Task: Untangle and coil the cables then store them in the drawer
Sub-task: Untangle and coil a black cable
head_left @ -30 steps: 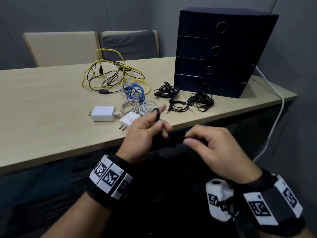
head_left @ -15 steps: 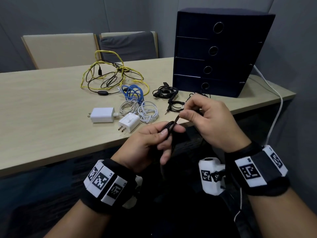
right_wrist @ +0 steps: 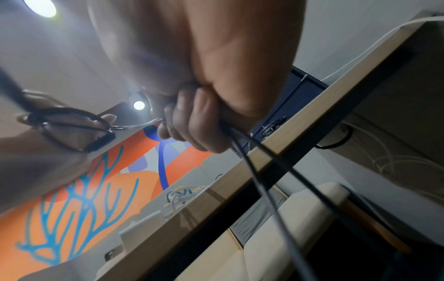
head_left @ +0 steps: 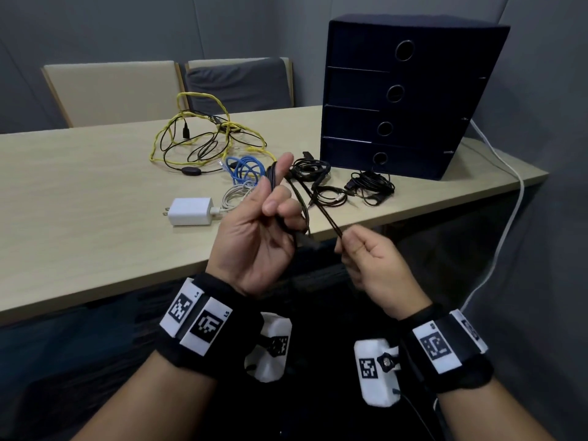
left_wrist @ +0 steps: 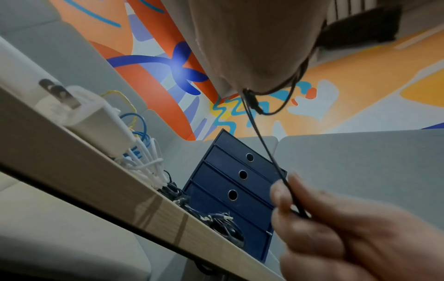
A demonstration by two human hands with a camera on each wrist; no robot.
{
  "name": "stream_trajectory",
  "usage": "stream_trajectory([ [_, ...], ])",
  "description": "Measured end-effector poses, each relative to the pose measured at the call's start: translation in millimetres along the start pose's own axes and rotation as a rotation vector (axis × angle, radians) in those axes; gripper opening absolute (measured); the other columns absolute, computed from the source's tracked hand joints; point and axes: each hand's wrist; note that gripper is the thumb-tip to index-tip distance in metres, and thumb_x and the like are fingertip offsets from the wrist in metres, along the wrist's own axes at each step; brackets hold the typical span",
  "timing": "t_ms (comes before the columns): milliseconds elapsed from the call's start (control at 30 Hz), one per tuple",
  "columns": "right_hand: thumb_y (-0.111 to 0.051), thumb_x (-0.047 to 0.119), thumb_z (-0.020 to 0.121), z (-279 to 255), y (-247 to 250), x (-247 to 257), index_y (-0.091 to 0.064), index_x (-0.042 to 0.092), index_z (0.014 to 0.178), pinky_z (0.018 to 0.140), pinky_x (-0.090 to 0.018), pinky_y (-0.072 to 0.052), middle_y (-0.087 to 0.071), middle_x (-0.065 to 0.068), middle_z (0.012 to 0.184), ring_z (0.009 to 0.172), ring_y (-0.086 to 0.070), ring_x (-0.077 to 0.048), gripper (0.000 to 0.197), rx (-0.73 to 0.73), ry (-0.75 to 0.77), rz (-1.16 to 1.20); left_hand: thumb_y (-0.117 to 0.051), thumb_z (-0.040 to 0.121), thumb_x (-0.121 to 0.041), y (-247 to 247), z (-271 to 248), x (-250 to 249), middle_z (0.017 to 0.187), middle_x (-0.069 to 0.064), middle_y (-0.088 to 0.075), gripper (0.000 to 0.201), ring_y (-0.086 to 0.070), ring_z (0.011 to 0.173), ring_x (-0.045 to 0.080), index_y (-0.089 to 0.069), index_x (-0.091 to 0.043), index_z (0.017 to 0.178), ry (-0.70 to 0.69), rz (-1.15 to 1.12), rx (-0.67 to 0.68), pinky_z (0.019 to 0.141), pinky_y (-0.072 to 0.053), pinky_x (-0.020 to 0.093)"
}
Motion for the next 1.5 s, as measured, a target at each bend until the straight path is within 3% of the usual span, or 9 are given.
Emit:
stream_trajectory([
  [167, -0.049, 0.03, 0.099, -24, -4, -7, -0.061, 0.021, 0.082, 0.044, -0.012, -0.026, -0.038, 0.012, 0.051, 0.045, -0.033, -0.001, 0.023, 0.071, -0.025, -0.071, -0.04, 0.093, -0.02, -4, 5, 6, 0.058, -0.004, -0.054, 0.032, -0.064, 0.063, 0.011, -0.055, -0.014, 0.121, -0.186, 0.126, -0.176, 0.063, -0.058, 0.026],
  [333, -0.058, 0.019, 0.097, -45, -1, 6, -0.064, 0.016, 0.081, 0.056, -0.012, -0.035, -0.051, 0.008, 0.058, 0.056, -0.047, 0.002, 0.017, 0.14, 0.029, -0.261, -0.033, 0.102, -0.012, 3, 9, 7, 0.113, -0.002, -0.068, 0.032, -0.062, 0.06, 0.006, -0.048, -0.021, 0.129, -0.274, 0.352, -0.305, 0.05, -0.043, 0.012],
  [567, -0.062, 0.025, 0.092, -61, 8, 37, -0.062, 0.023, 0.078, 0.061, -0.014, -0.037, -0.055, 0.009, 0.064, 0.061, -0.05, -0.001, 0.015, 0.321, 0.103, -0.356, -0.038, 0.102, -0.004, 15, 15, 0, 0.139, 0.001, -0.053, 0.042, -0.071, 0.08, 0.017, -0.038, -0.029, 0.135, -0.533, 0.828, -0.358, 0.063, -0.054, 0.018],
  [667, -0.062, 0.028, 0.09, -58, 12, 56, -0.065, 0.02, 0.082, 0.063, -0.019, -0.043, -0.061, 0.008, 0.071, 0.065, -0.055, -0.004, 0.012, 0.244, 0.221, -0.373, -0.042, 0.1, 0.001, 18, 15, 1, 0.136, 0.004, -0.056, 0.044, -0.066, 0.073, 0.016, -0.044, -0.022, 0.138, -0.518, 1.075, -0.344, 0.061, -0.052, 0.018],
  [833, -0.061, 0.038, 0.085, -35, 31, 87, -0.065, 0.029, 0.078, 0.065, -0.016, -0.043, -0.064, 0.011, 0.073, 0.068, -0.059, -0.005, 0.012, -0.031, 0.369, -0.427, -0.048, 0.096, -0.01, 18, -1, 1, 0.094, -0.007, -0.072, 0.041, -0.05, 0.054, 0.007, -0.047, -0.029, 0.133, -0.133, 1.266, -0.086, 0.056, -0.045, 0.018],
  [967, -0.065, 0.041, 0.083, -16, 36, 97, -0.065, 0.03, 0.078, 0.062, -0.032, -0.045, -0.063, 0.004, 0.072, 0.067, -0.058, -0.018, 0.012, -0.104, 0.408, -0.461, -0.042, 0.093, -0.019, 4, -15, 9, 0.068, -0.003, -0.065, 0.036, -0.052, 0.055, 0.004, -0.056, -0.017, 0.126, 0.118, 1.171, 0.146, 0.057, -0.041, 0.015],
  [1067, -0.069, 0.039, 0.083, -6, 35, 101, -0.064, 0.023, 0.077, 0.059, -0.023, -0.043, -0.061, 0.001, 0.071, 0.065, -0.055, -0.015, 0.018, -0.145, 0.425, -0.435, -0.039, 0.095, -0.02, 0, -20, 16, 0.059, -0.003, -0.048, 0.037, -0.046, 0.053, 0.012, -0.058, -0.012, 0.125, 0.2, 1.053, 0.204, 0.056, -0.039, 0.02],
  [1233, -0.064, 0.037, 0.086, 11, 38, 94, -0.061, 0.018, 0.076, 0.06, -0.018, -0.039, -0.059, -0.004, 0.071, 0.065, -0.051, -0.016, 0.022, -0.174, 0.394, -0.387, -0.046, 0.097, -0.029, -4, -26, 19, 0.06, -0.003, -0.042, 0.037, -0.056, 0.052, 0.015, -0.06, -0.006, 0.123, 0.186, 0.682, 0.222, 0.054, -0.042, 0.019],
  [1500, -0.049, 0.04, 0.097, 12, 25, 37, -0.055, 0.021, 0.071, 0.053, -0.016, -0.029, -0.049, 0.019, 0.053, 0.051, -0.044, 0.001, 0.033, -0.124, 0.21, -0.282, -0.054, 0.093, -0.023, -16, -21, 17, 0.065, -0.003, -0.05, 0.052, -0.044, 0.047, 0.004, -0.044, 0.003, 0.137, 0.01, 0.274, 0.236, 0.048, -0.038, 0.014],
])
Point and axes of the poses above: each hand's wrist, its own z-axis towards the middle knuckle, its own y-axis out of the back of the hand, x = y × z
